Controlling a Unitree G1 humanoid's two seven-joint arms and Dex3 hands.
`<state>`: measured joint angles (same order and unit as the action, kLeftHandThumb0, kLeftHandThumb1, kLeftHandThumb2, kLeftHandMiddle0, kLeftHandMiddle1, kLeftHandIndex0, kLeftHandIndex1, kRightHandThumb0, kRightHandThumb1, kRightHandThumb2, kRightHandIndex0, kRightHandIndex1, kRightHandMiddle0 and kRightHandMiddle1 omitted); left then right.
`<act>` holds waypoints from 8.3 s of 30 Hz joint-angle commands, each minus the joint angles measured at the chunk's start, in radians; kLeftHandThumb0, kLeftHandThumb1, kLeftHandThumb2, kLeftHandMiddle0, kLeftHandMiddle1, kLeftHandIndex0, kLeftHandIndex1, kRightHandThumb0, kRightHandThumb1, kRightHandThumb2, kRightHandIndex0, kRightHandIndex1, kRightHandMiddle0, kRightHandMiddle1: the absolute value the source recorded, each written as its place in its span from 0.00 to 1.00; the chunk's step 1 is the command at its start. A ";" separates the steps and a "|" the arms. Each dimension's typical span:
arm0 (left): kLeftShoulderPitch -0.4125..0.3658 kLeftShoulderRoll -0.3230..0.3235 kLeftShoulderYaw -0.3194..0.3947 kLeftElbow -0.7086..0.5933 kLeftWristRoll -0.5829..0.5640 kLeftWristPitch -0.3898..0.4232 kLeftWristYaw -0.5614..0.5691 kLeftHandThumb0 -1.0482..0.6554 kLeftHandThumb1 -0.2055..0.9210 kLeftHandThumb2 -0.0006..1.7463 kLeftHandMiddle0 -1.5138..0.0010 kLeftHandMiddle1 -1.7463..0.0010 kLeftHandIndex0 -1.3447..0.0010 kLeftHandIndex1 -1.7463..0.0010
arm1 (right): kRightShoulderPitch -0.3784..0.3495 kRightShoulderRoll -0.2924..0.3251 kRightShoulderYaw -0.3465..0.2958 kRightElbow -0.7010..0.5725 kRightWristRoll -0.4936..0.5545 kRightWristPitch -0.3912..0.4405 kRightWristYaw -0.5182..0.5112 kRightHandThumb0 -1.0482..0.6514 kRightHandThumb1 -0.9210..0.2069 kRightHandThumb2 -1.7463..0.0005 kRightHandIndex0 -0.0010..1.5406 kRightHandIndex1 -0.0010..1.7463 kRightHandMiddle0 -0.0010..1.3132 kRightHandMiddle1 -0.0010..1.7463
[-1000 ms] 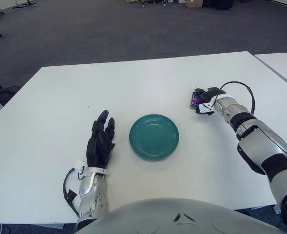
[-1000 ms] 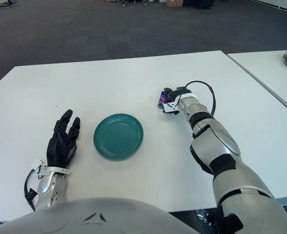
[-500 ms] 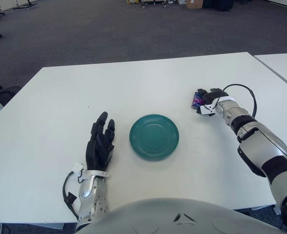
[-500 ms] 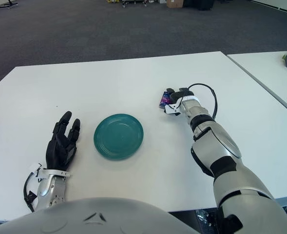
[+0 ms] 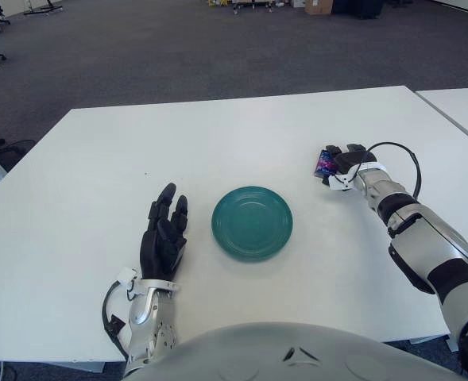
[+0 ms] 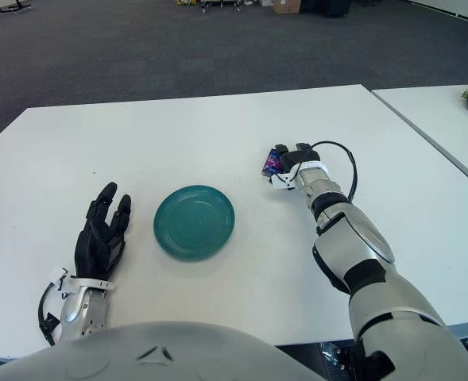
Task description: Put the gum into the plate.
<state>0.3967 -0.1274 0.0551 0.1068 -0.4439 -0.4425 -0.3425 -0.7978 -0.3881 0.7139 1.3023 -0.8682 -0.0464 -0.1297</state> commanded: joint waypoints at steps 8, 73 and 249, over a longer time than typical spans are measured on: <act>0.053 -0.041 -0.002 0.027 -0.011 0.022 0.009 0.04 1.00 0.49 0.90 1.00 1.00 0.69 | 0.113 0.009 0.005 0.037 0.013 0.001 0.012 0.38 0.18 0.54 0.16 0.02 0.24 0.99; 0.021 -0.015 0.022 0.041 -0.025 0.053 -0.007 0.04 1.00 0.49 0.88 1.00 1.00 0.69 | -0.153 -0.082 -0.049 -0.023 0.033 -0.085 -0.035 0.39 0.17 0.56 0.16 0.00 0.24 1.00; -0.025 -0.037 0.027 0.112 -0.005 0.036 0.013 0.04 1.00 0.46 0.79 0.99 1.00 0.63 | 0.311 0.058 -0.305 -1.223 0.135 -0.136 0.408 0.01 0.00 0.50 0.00 0.00 0.00 0.03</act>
<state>0.3428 -0.1238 0.0773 0.1461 -0.4249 -0.4387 -0.3228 -0.5123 -0.3575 0.4333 0.0729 -0.7835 -0.2118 0.2895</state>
